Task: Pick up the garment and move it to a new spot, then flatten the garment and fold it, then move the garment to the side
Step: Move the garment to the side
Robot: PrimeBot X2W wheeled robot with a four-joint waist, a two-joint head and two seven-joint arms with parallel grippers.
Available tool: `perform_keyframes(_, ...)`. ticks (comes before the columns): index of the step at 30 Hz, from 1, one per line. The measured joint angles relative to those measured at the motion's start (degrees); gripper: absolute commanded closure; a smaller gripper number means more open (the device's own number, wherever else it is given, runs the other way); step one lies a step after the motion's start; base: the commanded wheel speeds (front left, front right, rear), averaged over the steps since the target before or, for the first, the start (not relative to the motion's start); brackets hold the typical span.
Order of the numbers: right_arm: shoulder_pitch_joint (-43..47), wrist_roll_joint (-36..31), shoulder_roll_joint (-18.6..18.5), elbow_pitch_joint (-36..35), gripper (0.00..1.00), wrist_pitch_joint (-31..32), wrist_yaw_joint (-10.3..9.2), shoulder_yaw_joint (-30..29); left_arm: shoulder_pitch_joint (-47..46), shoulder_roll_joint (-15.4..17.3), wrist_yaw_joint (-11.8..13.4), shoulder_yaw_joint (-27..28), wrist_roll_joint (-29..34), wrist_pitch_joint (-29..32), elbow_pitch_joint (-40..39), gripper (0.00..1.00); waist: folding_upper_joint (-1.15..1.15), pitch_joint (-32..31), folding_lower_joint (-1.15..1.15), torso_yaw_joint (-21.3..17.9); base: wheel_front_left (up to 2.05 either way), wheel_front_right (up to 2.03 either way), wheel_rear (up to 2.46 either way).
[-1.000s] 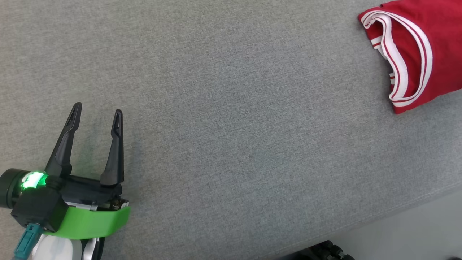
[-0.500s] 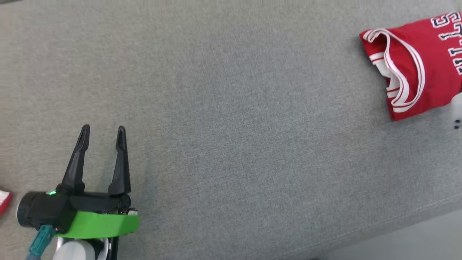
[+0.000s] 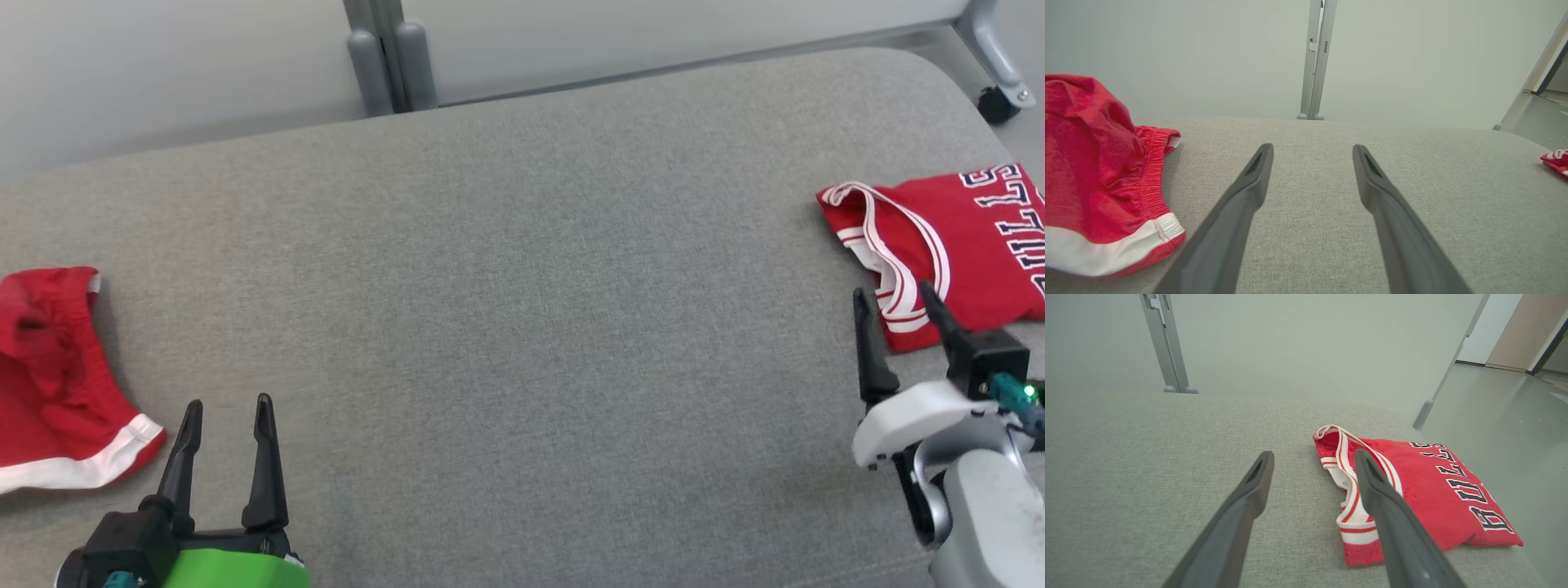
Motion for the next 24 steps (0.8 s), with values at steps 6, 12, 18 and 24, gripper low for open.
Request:
perform_keyframes(6,9.1,1.8,4.7,-7.3,0.00,-0.2,-0.01,1.7,1.6,-0.4,0.0,1.6,0.7,0.0,3.5,0.00,0.00,-5.1,0.00,4.0,0.00,0.00,0.00)
perform_keyframes(12,13.4,2.0,7.7,-9.9,0.00,-0.2,-0.01,1.5,2.6,-0.6,0.0,2.6,0.6,0.0,5.9,0.00,0.00,-8.2,0.00,6.8,0.00,0.00,0.00)
perform_keyframes(18,15.0,1.0,8.7,-10.0,0.00,-0.2,-0.01,2.2,2.8,-0.7,0.0,2.5,0.5,0.0,7.7,0.00,0.00,-10.2,0.00,8.1,0.00,0.00,0.00)
perform_keyframes(24,15.1,0.5,9.1,-9.5,0.00,-0.2,-0.01,2.7,2.6,-0.7,0.0,1.9,0.3,0.0,8.3,0.00,0.00,-10.1,0.00,7.6,0.00,0.00,0.00)
